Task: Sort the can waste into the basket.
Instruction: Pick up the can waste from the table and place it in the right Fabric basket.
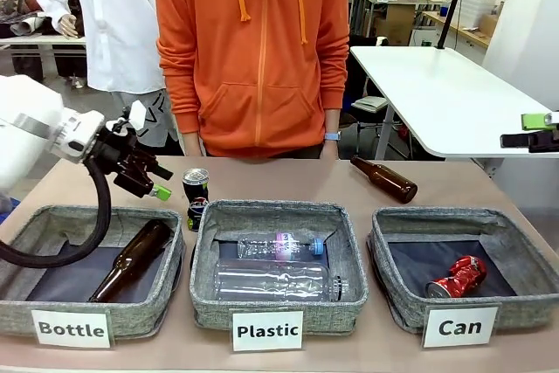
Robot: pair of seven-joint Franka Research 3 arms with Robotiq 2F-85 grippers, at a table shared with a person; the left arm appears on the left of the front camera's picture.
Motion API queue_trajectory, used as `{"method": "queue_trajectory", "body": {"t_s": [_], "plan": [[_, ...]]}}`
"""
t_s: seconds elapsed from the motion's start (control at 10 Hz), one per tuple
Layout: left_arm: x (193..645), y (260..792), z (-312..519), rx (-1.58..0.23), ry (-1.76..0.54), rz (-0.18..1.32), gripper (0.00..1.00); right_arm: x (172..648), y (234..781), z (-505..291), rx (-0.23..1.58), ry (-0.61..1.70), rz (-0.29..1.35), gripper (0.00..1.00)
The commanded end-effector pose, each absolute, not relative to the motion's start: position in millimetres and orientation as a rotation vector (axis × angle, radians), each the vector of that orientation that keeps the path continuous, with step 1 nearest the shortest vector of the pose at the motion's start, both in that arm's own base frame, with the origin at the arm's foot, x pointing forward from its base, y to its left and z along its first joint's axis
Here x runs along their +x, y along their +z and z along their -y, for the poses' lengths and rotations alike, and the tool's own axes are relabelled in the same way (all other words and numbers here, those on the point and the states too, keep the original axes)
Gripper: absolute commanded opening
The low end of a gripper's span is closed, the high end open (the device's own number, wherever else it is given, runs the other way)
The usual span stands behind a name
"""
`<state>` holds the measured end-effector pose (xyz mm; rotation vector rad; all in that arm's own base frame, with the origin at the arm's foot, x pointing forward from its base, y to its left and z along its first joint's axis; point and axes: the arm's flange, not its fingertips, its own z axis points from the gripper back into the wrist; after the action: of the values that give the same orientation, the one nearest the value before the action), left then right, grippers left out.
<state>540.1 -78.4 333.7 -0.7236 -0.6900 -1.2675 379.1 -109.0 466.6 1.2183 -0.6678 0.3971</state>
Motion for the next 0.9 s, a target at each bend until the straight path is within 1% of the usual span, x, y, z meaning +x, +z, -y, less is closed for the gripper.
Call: {"method": "queue_trajectory", "body": {"t_s": [0.0, 0.3, 0.6, 0.8], "plan": [[551.4, 324.1, 83.8, -0.769, -1.342, 0.720, 1.00, 376.5, 465.6, 109.5, 1.218, 0.416, 0.678, 1.00], [555.4, 303.8, 97.5, -0.802, -1.431, 0.771, 1.00, 376.5, 465.6, 109.5, 1.218, 0.416, 0.678, 1.00], [557.0, 291.7, 113.7, -0.814, -1.393, 0.803, 1.00, 376.5, 465.6, 109.5, 1.218, 0.416, 0.678, 1.00], [555.4, 283.8, 125.9, -0.833, -1.382, 0.794, 1.00, 376.5, 465.6, 109.5, 1.218, 0.416, 0.678, 1.00]]}}
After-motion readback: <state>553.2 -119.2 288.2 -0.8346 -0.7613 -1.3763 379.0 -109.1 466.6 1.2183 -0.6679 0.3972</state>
